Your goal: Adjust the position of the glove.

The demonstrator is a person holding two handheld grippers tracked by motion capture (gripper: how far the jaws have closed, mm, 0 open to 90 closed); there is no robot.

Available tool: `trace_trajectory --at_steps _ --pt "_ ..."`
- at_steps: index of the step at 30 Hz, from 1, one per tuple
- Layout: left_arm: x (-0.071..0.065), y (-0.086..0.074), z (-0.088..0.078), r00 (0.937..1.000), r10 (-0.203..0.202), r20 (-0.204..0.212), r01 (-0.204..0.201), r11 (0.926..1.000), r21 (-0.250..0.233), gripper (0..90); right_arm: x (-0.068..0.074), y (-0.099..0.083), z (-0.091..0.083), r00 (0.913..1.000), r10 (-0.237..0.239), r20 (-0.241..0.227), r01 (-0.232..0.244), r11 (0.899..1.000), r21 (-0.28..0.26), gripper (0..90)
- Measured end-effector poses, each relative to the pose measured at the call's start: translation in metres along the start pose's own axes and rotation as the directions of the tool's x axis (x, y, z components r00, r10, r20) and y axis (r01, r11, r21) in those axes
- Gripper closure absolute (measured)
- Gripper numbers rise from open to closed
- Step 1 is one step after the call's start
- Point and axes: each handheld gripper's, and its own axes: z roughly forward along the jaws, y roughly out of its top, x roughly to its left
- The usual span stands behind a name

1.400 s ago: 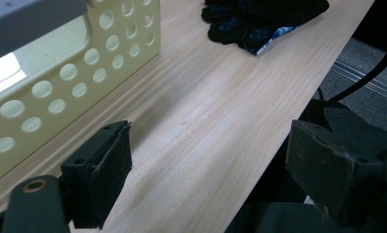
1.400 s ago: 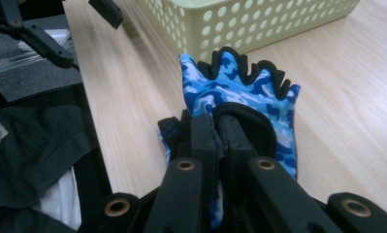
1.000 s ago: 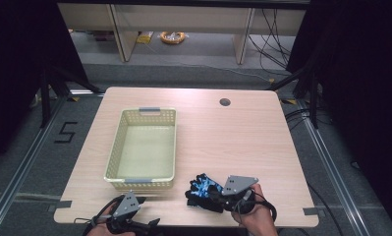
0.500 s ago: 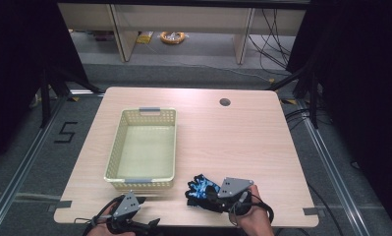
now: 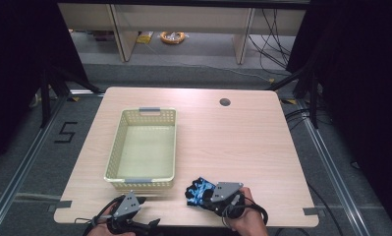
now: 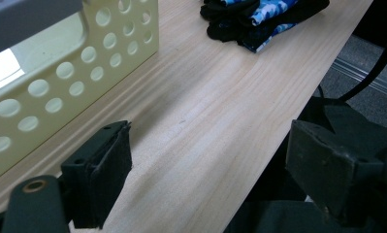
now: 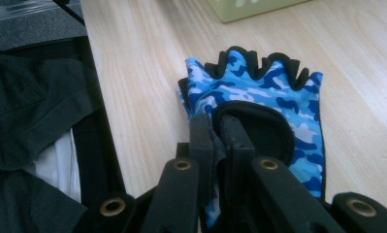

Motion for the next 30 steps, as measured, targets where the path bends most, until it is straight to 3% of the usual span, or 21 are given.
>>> trace_trajectory --at_steps 2,4,5,6,7,9,10,13,15,19,20,21,22,23,24,25,26,27,28,29,30 --pt "0.0 0.0 0.001 1.0 -0.004 0.002 0.004 0.9999 -0.01 16.2 0.003 -0.001 0.001 0.9998 0.018 0.003 -0.018 1.0 0.005 85.1" --pt "-0.001 0.0 0.002 0.9999 -0.017 0.001 0.017 0.9996 -0.023 16.2 0.002 -0.001 0.004 0.9999 -0.008 -0.007 0.008 1.0 0.002 84.7" --pt "-0.001 0.0 0.001 1.0 -0.009 -0.002 0.009 0.9998 -0.015 16.2 0.004 -0.001 0.004 0.9999 0.012 -0.007 -0.012 1.0 0.014 84.4" --pt "0.001 0.0 0.0 0.9999 0.009 -0.008 -0.009 0.9999 0.007 16.2 0.002 -0.001 0.006 0.9997 -0.019 -0.015 0.019 1.0 0.005 84.2" --pt "0.0 0.0 0.0 1.0 -0.001 -0.004 0.001 1.0 -0.002 16.2 0.004 -0.002 0.006 0.9997 0.016 -0.017 -0.016 1.0 0.018 83.8" --pt "0.0 0.0 0.0 1.0 -0.004 0.002 0.004 1.0 0.001 16.2 0.004 -0.003 0.007 0.9997 0.004 -0.024 -0.004 1.0 0.018 82.5" --pt "-0.002 -0.001 0.002 0.9995 -0.033 0.0 0.033 0.9994 -0.01 16.2 0.004 -0.003 0.007 0.9996 0.013 -0.025 -0.013 1.0 0.021 81.0" --pt "-0.001 -0.001 0.001 0.9999 -0.016 0.003 0.016 0.9999 0.002 16.2 0.003 -0.003 0.008 0.9994 0.013 -0.033 -0.013 1.0 0.008 71.7" --pt "-0.002 -0.001 0.002 0.9995 -0.033 0.0 0.033 0.9994 -0.009 16.2 0.003 -0.002 0.006 0.9989 0.042 -0.023 -0.042 0.999 0.01 61.4" --pt "0.0 0.0 0.0 1.0 0.0 0.0 0.0 1.0 0.002 16.2 -0.002 -0.001 -0.006 0.9871 0.156 0.033 -0.155 0.987 -0.051 53.2" --pt "0.0 -0.001 0.0 0.9999 -0.014 -0.001 0.014 0.9999 0.001 16.2 -0.004 -0.003 -0.011 0.9769 0.206 0.054 -0.202 0.977 -0.073 51.3" --pt "0.0 -0.001 0.0 0.9999 -0.015 -0.002 0.015 0.9999 0.0 16.2 -0.006 -0.005 -0.015 0.9596 0.273 0.069 -0.266 0.96 -0.091 50.0" --pt "0.0 -0.001 0.0 0.9999 -0.013 -0.002 0.013 0.9999 0.0 16.2 -0.009 -0.008 -0.02 0.9388 0.336 0.076 -0.327 0.939 -0.108 49.3" --pt "0.0 -0.001 0.001 0.9999 -0.015 -0.001 0.015 0.9999 0.0 16.2 -0.01 -0.012 -0.024 0.9108 0.402 0.093 -0.39 0.912 -0.128 49.4" --pt "0.0 0.0 0.001 1.0 -0.004 -0.003 0.004 1.0 -0.006 16.2 -0.011 -0.017 -0.028 0.895 0.433 0.109 -0.417 0.898 -0.14 49.3" --pt "0.001 0.0 0.001 1.0 0.009 0.0 -0.009 0.9999 0.009 16.2 -0.011 -0.022 -0.032 0.8653 0.492 0.098 -0.476 0.867 -0.145 49.1" --pt "-0.001 -0.001 0.002 0.9999 -0.009 -0.004 0.01 0.9999 0.012 16.3 -0.012 -0.027 -0.033 0.8641 0.492 0.108 -0.474 0.867 -0.155 48.5" --pt "-0.001 0.0 0.002 1.0 -0.001 -0.006 0.001 1.0 0.008 16.4 -0.011 -0.032 -0.036 0.8457 0.524 0.102 -0.505 0.848 -0.162 48.2" --pt "-0.002 0.0 0.003 1.0 -0.009 0.005 0.009 0.9999 0.009 16.6 -0.011 -0.038 -0.036 0.8385 0.537 0.09 -0.519 0.838 -0.167 48.1" --pt "-0.002 0.0 0.004 0.9999 -0.011 0.006 0.011 0.9998 0.018 16.7 -0.01 -0.043 -0.039 0.8225 0.563 0.083 -0.546 0.822 -0.162 47.5" --pt "-0.004 0.001 0.005 0.9993 -0.026 0.027 0.026 0.9996 0.012 17.1 -0.009 -0.049 -0.04 0.8008 0.594 0.077 -0.574 0.798 -0.184 47.5"
